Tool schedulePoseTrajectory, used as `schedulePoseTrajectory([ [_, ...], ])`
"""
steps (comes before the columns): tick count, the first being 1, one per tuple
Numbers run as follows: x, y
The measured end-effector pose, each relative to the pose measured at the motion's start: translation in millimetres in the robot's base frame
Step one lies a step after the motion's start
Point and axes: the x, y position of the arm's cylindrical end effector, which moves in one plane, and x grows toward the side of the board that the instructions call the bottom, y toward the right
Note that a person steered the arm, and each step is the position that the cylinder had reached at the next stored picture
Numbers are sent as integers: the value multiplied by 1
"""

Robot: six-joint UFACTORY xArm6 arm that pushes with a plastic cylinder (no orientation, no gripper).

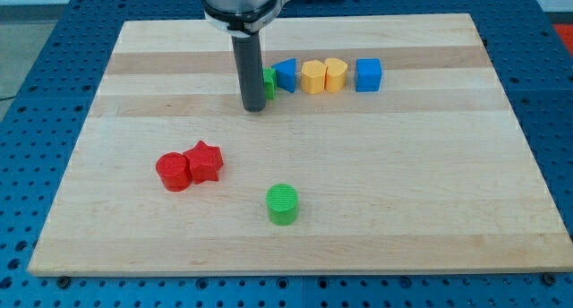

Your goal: Place the green circle left to the green star

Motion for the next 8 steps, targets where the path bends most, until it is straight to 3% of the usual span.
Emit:
schedulePoseTrajectory([
  [2, -20, -18],
  [4, -9, -52],
  [5, 35, 7],
  [6, 72, 102],
  [7, 144, 170],
  [8, 216, 157],
])
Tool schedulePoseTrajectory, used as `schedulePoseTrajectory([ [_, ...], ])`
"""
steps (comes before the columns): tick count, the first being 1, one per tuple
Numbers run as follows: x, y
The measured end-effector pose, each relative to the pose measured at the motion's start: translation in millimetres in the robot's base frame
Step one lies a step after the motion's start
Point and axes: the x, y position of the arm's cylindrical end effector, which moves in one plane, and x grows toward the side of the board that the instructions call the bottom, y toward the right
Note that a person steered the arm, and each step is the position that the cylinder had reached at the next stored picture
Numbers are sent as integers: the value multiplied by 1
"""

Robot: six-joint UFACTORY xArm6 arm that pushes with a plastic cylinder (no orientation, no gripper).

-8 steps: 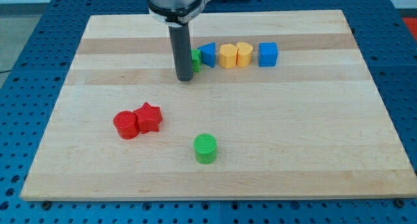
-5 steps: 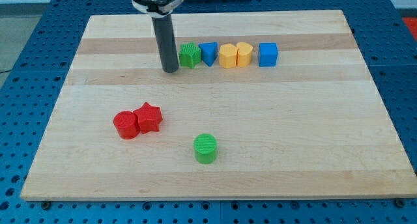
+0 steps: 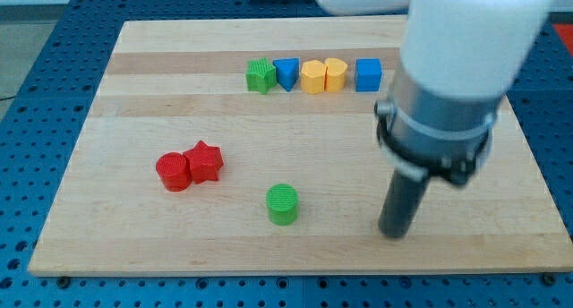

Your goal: Place the green circle left to the green star

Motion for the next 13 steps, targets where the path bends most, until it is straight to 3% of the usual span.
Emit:
schedulePoseTrajectory([
  [1, 3, -49],
  [3, -44, -140],
  [4, -62, -153],
  [10, -116, -120],
  [13, -164, -115],
])
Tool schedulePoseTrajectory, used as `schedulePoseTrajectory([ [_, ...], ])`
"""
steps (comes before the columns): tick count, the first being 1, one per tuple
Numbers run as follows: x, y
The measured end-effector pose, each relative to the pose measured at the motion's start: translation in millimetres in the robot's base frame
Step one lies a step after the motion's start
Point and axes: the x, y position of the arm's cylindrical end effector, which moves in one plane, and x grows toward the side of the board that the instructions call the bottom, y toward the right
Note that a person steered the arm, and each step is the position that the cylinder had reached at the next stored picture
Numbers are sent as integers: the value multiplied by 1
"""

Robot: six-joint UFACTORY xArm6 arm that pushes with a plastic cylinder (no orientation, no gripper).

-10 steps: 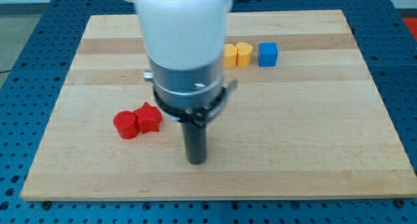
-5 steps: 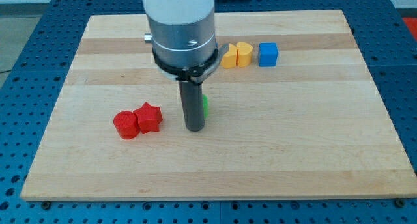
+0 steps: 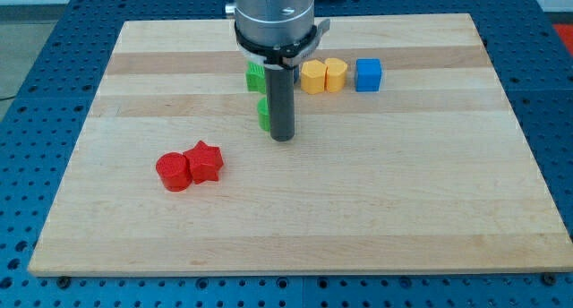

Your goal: Place the green circle left to the green star

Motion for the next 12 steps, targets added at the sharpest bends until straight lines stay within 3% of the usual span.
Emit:
schedulePoseTrajectory([
  [4, -41, -3],
  [6, -57, -45],
  [8, -35, -63],
  [12, -68, -134],
])
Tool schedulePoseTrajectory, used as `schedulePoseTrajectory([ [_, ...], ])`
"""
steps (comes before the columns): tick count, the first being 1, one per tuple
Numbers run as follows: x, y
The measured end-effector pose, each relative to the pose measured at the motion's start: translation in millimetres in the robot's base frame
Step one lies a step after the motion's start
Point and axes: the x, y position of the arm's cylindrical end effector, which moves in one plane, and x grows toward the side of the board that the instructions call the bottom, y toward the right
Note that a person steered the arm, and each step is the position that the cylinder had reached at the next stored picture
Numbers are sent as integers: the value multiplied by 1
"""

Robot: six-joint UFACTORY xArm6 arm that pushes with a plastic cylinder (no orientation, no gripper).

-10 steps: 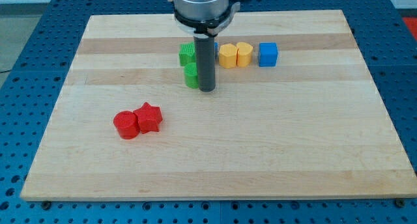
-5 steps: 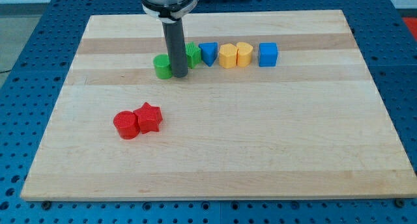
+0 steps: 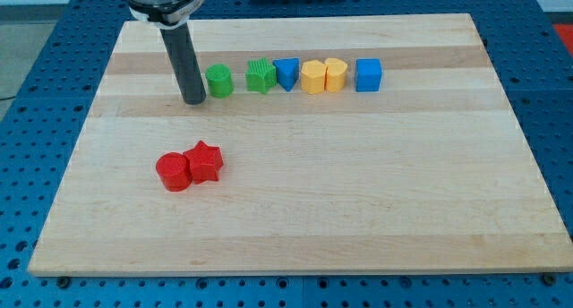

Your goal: Place the green circle left to the green star

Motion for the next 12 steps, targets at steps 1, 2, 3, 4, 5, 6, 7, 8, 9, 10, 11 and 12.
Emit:
schedulePoseTrajectory([
  [1, -14, -8],
  [2, -18, -7],
  [3, -18, -6],
  [4, -18, -1],
  [5, -18, 3],
  [6, -18, 8],
  [7, -19, 15],
  [8, -21, 17],
  [9, -21, 19],
  [10, -21, 19],
  [11, -21, 19],
  [12, -11, 16],
])
